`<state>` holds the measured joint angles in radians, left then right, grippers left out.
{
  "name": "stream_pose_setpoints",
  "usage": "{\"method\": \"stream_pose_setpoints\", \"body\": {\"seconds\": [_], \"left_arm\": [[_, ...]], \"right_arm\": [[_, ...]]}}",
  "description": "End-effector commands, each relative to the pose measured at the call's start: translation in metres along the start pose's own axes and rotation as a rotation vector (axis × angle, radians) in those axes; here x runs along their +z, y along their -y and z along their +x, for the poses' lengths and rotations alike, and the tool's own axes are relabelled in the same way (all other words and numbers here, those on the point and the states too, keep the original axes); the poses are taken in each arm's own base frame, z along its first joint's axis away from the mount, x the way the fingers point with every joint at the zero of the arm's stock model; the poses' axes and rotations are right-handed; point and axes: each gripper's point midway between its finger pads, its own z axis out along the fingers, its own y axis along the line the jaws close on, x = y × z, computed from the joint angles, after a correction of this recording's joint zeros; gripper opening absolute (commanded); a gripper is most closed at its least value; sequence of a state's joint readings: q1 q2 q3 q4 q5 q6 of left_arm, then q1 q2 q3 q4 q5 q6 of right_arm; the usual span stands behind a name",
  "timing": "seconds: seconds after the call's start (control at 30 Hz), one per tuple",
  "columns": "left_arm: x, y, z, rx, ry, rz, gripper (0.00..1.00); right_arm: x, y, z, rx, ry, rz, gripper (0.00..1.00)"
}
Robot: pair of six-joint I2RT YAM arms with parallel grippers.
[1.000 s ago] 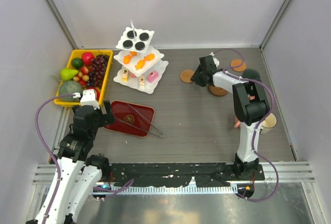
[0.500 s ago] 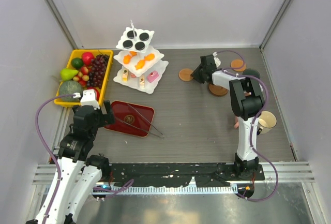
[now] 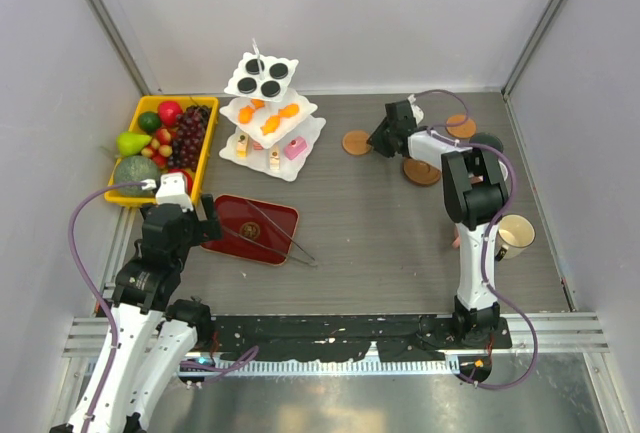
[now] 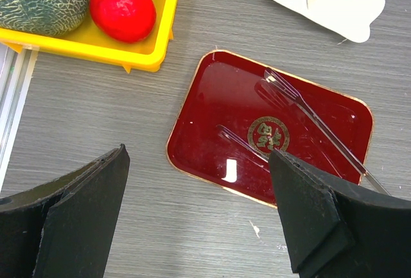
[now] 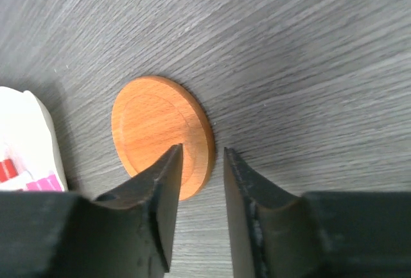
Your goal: Serve the afternoon tea
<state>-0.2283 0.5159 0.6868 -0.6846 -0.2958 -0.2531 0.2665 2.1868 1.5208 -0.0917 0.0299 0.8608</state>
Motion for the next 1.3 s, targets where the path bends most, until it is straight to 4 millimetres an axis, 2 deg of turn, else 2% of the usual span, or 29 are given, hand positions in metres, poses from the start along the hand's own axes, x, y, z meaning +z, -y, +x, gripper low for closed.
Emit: {"method": "stream_pose_setpoints", "body": {"seconds": [0.0, 0.03, 0.07, 0.1, 0.13, 0.17, 0.2, 0.23, 0.27, 0.3, 0.33, 0.37, 0.4, 0.43, 0.47, 0.5, 0.53, 0.57, 0.6, 0.7, 0.8, 1.03, 1.27], "left_arm": [[0.002, 0.004, -0.012, -0.002, 0.049, 0.01, 0.98], [0.002, 0.004, -0.012, -0.003, 0.05, 0.012, 0.98], [0.002, 0.004, -0.012, 0.0, 0.048, 0.013, 0.98], [0.002, 0.004, -0.012, 0.0, 0.048, 0.013, 0.98], [0.002, 0.005, -0.011, 0.002, 0.045, 0.014, 0.98], [0.002, 0.005, -0.011, 0.002, 0.046, 0.014, 0.98], [0.002, 0.006, -0.011, 0.004, 0.042, 0.018, 0.98], [0.002, 0.006, -0.011, 0.006, 0.042, 0.019, 0.98], [0.003, 0.006, -0.011, 0.006, 0.04, 0.02, 0.98], [0.003, 0.007, -0.01, 0.007, 0.038, 0.019, 0.98], [0.004, 0.006, -0.01, 0.008, 0.033, 0.019, 0.98], [0.004, 0.007, -0.01, 0.01, 0.032, 0.018, 0.98], [0.004, 0.007, -0.009, 0.011, 0.028, 0.017, 0.98], [0.005, 0.007, -0.009, 0.012, 0.025, 0.017, 0.98], [0.006, 0.007, -0.008, 0.014, 0.019, 0.015, 0.98], [0.007, 0.007, -0.007, 0.016, 0.013, 0.014, 0.98], [0.007, 0.007, -0.007, 0.019, 0.01, 0.014, 0.98], [0.008, 0.007, -0.006, 0.02, 0.006, 0.013, 0.98], [0.008, 0.007, -0.006, 0.022, 0.005, 0.011, 0.98], [0.01, 0.006, -0.005, 0.024, -0.001, 0.005, 0.98], [0.01, 0.006, -0.004, 0.027, -0.005, 0.004, 0.98], [0.012, 0.008, -0.003, 0.029, -0.014, 0.015, 0.98], [0.011, 0.009, -0.004, 0.029, -0.008, 0.018, 0.98]], "right_arm": [[-0.023, 0.002, -0.054, -0.117, 0.084, 0.051, 0.41], [-0.031, 0.009, -0.075, -0.12, 0.107, 0.067, 0.43], [-0.034, 0.012, -0.085, -0.122, 0.119, 0.072, 0.44], [-0.041, 0.022, -0.107, -0.118, 0.145, 0.094, 0.46], [-0.043, 0.029, -0.117, -0.12, 0.16, 0.111, 0.46], [-0.049, 0.039, -0.136, -0.114, 0.184, 0.128, 0.47], [-0.05, 0.045, -0.146, -0.116, 0.195, 0.139, 0.48], [-0.054, 0.058, -0.163, -0.093, 0.216, 0.157, 0.48], [-0.053, 0.061, -0.168, -0.09, 0.218, 0.16, 0.49], [-0.056, 0.08, -0.188, -0.057, 0.241, 0.18, 0.5], [-0.054, 0.088, -0.194, -0.043, 0.242, 0.185, 0.5], [-0.057, 0.095, -0.209, -0.025, 0.265, 0.194, 0.51], [-0.051, 0.102, -0.211, -0.023, 0.264, 0.206, 0.53], [-0.056, 0.105, -0.226, -0.014, 0.289, 0.211, 0.53], [-0.049, 0.113, -0.226, -0.012, 0.285, 0.235, 0.55], [-0.052, 0.114, -0.236, -0.008, 0.3, 0.24, 0.55], [-0.045, 0.123, -0.236, -0.002, 0.298, 0.262, 0.57], [-0.046, 0.12, -0.242, -0.004, 0.306, 0.264, 0.57], [-0.038, 0.127, -0.24, 0.003, 0.294, 0.28, 0.57], [-0.026, 0.129, -0.239, 0.018, 0.271, 0.278, 0.57], [-0.013, 0.135, -0.228, 0.059, 0.239, 0.273, 0.57], [0.005, 0.136, -0.212, 0.095, 0.187, 0.229, 0.57], [0.014, 0.137, -0.186, 0.142, 0.097, 0.199, 0.53]]}}
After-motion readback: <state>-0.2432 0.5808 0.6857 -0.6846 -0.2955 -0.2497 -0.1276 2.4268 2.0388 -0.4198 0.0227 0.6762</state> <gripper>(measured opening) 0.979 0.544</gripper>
